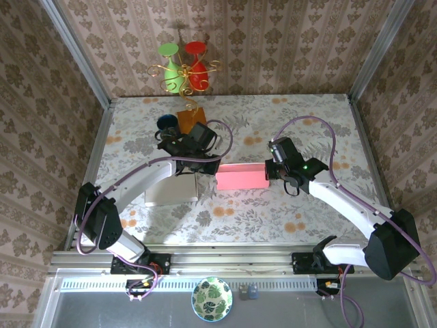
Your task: Fold the paper box
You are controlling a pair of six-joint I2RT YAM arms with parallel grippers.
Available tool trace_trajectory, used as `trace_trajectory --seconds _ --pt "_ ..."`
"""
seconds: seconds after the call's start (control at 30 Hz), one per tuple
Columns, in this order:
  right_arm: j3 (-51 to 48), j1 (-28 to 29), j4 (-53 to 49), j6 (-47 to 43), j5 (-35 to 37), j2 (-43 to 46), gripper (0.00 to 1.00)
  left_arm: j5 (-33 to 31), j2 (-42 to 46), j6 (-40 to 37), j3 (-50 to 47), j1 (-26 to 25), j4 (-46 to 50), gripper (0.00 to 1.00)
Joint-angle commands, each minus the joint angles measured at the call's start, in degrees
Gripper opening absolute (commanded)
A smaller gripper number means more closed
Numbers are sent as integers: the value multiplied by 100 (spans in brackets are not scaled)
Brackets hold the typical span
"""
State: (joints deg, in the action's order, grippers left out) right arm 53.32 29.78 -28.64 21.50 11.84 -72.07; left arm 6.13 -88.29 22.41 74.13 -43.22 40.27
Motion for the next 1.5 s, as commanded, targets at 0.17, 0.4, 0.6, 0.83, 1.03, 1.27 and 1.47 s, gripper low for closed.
trace_trajectory --seconds 0.17,0.4,0.6,0.83,1.03,1.27,1.47 --pt "-37 33 -405 137 -94 -108 0 247 -134 609 92 -67 -75 0" --pt "-33 37 -400 124 -98 -127 0 399 -173 769 213 -20 -14 0" --pt "-32 35 -415 123 -93 -132 0 616 -261 873 418 103 253 0" --pt "-27 34 -405 109 -105 -166 0 817 -359 880 658 217 492 0" --pt "-27 30 -396 102 -103 -165 0 883 -429 822 683 263 565 0" --pt "-42 36 -405 90 -111 -175 0 927 -396 747 479 331 398 0" --pt "-78 34 -336 22 -103 -171 0 847 -321 623 205 322 248 0"
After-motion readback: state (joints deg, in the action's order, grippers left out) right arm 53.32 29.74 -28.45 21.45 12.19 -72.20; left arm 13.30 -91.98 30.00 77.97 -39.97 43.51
